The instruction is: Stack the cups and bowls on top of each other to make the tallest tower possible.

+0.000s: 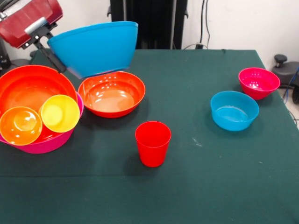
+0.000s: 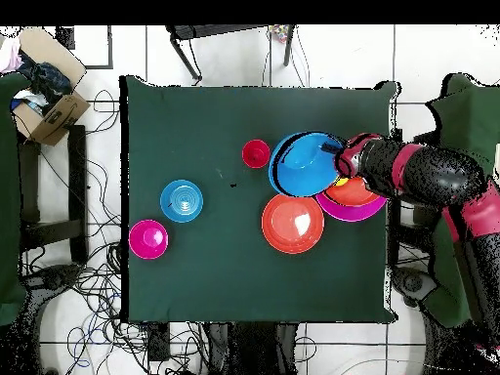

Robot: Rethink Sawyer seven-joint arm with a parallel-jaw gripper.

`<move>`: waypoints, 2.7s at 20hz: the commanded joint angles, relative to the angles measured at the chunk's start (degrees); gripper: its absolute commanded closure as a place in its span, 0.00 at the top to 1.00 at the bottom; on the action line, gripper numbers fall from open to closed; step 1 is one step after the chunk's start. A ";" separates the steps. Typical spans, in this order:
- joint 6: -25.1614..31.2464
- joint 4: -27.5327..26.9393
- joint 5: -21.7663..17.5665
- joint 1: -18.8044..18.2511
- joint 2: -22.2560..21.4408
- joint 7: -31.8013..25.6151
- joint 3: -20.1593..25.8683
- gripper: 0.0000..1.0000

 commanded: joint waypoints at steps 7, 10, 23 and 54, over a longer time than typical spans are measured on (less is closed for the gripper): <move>8.13 -6.05 -4.14 4.16 1.14 -17.40 -0.42 0.00; 9.58 -7.33 -4.03 4.36 0.65 -17.80 -0.56 0.00; 18.59 -15.91 -10.35 4.76 0.76 -25.81 -3.56 0.00; 19.48 -22.12 -13.66 6.00 4.03 -35.41 -4.68 0.00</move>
